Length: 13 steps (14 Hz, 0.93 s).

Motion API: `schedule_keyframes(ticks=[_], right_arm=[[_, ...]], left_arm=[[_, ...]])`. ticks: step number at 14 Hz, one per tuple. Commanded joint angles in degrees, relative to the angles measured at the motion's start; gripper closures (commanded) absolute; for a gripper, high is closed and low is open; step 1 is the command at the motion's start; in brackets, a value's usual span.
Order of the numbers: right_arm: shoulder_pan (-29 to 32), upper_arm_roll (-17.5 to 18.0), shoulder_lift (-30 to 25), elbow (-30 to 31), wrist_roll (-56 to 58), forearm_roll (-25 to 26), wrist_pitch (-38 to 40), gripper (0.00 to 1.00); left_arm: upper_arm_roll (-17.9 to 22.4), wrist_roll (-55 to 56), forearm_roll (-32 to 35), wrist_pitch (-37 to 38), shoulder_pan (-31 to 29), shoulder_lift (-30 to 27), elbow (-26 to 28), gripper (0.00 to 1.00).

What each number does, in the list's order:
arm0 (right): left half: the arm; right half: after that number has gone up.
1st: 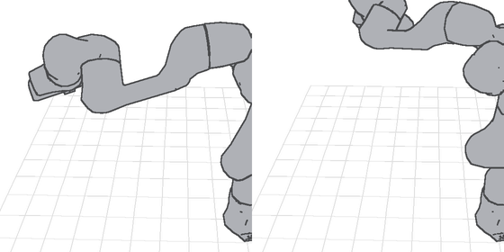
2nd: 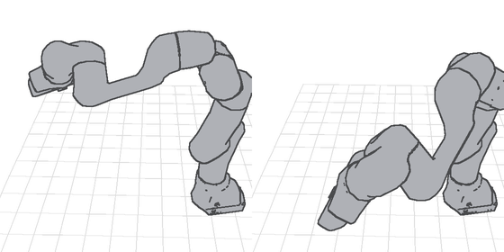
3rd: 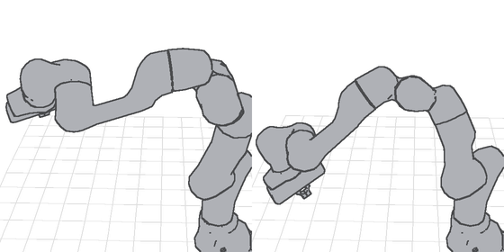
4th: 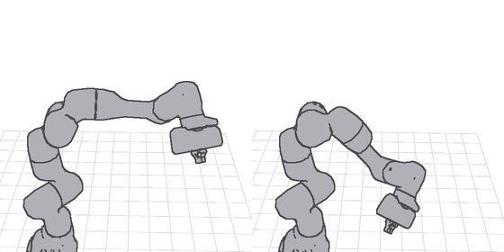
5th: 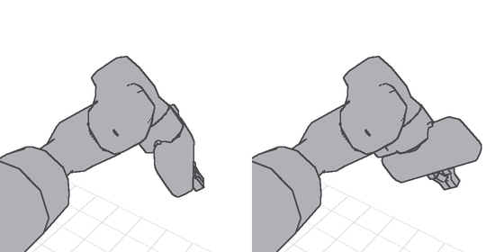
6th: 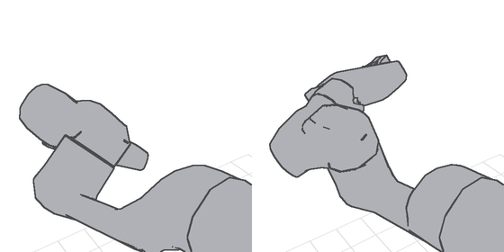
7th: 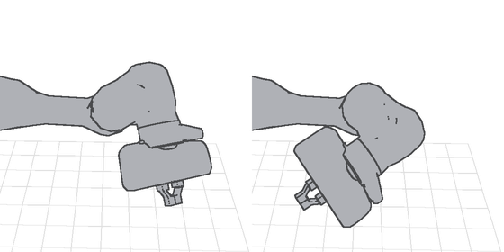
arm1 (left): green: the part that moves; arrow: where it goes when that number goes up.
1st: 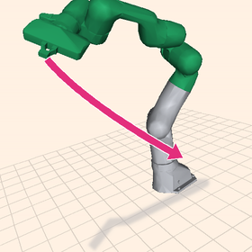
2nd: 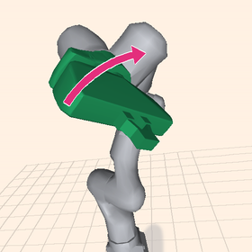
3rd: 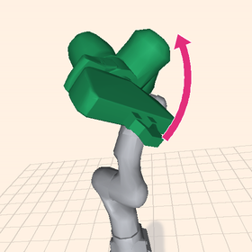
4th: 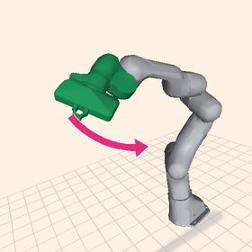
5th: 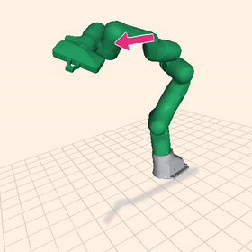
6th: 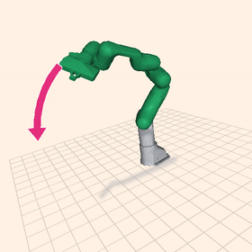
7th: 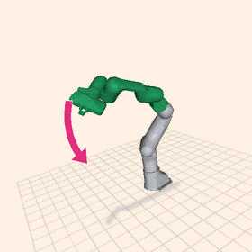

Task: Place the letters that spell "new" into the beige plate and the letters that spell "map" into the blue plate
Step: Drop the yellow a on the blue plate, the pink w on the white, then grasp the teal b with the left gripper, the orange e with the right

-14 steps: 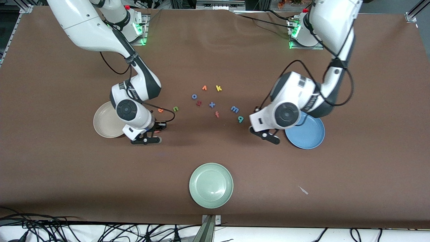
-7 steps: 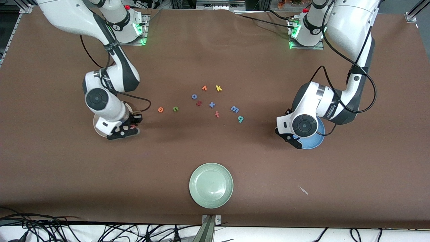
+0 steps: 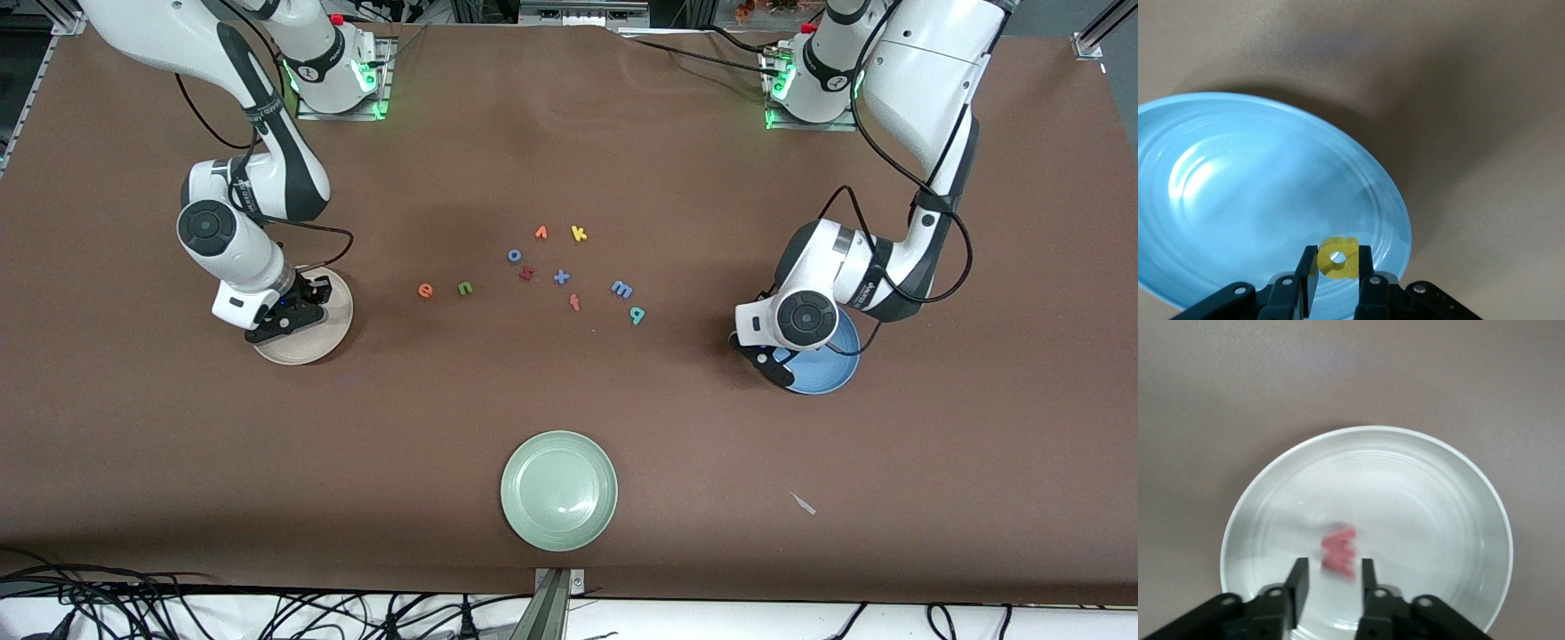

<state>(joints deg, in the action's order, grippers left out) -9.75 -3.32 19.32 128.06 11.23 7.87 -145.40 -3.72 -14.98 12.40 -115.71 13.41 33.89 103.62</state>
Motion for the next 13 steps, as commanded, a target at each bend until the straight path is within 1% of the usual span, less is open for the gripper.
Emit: schedule_keyframes(ticks=[1,3,4,5,6,9,10,11,13], right_arm=[[0.0,0.94,-1.92,0.01,-1.37,-1.0,3.96,0.0],[-0.01,4.53,-2.01,-2.89,-5.05,-5.65,8.97,0.0],[-0.01,5.24,-2.01,-3.78,-6.47,-7.24,10.12,0.0],[-0.09,6.12,-2.01,-3.96,-7.52,-7.6,10.14,0.0],[-0.09,6.91,-2.01,-4.05,-9.36,-7.69,10.14,0.0],[-0.09,9.9,-2.1,-4.22,-17.17,-7.6,9.61,0.0],[-0.09,10.6,-2.01,-4.22,-19.64,-7.6,9.52,0.0],[-0.27,11.05,-2.01,-4.4,-21.66,-7.6,9.43,0.0],[-0.27,13.41,-2.01,-4.4,-28.15,-7.6,8.65,0.0]], left_arm=[[-0.85,-0.84,1.93,-1.1,-0.85,-4.0,2.82,0.0],[-1.03,-0.4,1.23,1.0,-0.58,-6.55,1.33,0.0],[-1.12,0.47,0.7,2.75,-0.23,-7.08,-0.16,0.0],[-1.81,1.44,-0.09,4.16,-0.14,-7.09,-2.0,0.0],[-2.52,3.36,-2.53,5.3,-0.14,-7.0,-4.11,0.0],[-2.7,11.96,-10.09,5.32,1.61,-6.21,-6.23,0.0],[-2.7,15.65,-12.29,5.14,2.84,-4.73,-8.15,0.0],[-2.7,19.6,-13.7,5.14,4.33,-2.8,-11.22,0.0],[-2.7,28.99,-14.51,5.14,7.84,2.47,-18.5,0.0]])
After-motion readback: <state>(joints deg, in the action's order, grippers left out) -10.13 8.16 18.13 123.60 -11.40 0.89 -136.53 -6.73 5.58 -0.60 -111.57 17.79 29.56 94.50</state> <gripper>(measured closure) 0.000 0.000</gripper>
